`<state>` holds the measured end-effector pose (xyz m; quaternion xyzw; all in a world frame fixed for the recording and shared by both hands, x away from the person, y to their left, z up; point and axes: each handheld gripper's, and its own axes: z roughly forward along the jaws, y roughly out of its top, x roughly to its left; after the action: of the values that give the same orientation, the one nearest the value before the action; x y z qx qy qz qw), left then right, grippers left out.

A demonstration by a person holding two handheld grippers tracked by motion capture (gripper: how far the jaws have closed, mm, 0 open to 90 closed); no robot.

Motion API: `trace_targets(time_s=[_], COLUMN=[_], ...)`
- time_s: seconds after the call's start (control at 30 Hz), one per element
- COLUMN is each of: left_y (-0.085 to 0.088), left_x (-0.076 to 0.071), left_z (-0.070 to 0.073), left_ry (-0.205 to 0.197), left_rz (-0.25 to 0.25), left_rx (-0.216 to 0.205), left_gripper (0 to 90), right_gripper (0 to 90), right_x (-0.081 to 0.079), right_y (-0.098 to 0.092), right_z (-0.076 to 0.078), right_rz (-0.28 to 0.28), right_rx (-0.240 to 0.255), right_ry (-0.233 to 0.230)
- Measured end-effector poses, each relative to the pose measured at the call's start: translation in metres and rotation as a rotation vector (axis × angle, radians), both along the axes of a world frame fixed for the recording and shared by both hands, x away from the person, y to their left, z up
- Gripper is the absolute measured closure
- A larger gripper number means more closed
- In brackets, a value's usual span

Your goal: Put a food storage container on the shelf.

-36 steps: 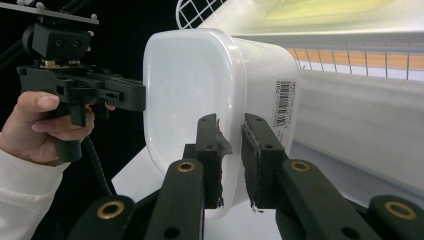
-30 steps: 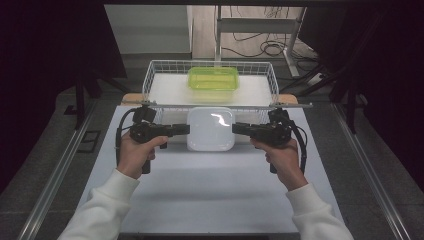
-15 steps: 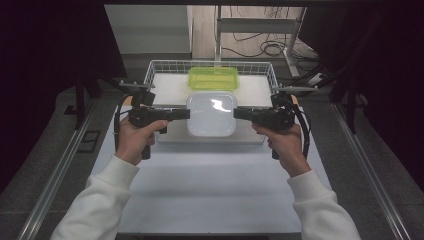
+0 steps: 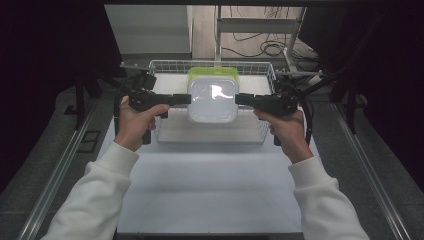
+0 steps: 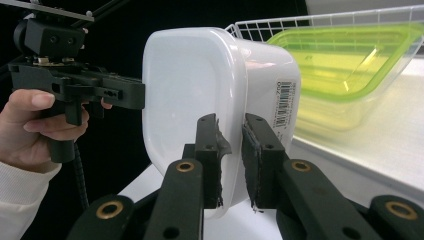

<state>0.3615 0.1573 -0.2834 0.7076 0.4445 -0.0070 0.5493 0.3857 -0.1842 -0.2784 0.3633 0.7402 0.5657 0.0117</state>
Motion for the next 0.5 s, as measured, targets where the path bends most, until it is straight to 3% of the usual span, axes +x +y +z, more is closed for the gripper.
trace_targets(time_s=[0.5], left_y=[0.000], left_x=[0.028], left_z=[0.014], left_ry=[0.003], left_rz=[0.008], left_rx=[-0.005], left_gripper=[79.3], right_gripper=[77.4], right_x=[0.027], right_y=[0.002], right_z=[0.015], right_rz=[-0.005], right_rx=[0.004], right_ry=[0.009])
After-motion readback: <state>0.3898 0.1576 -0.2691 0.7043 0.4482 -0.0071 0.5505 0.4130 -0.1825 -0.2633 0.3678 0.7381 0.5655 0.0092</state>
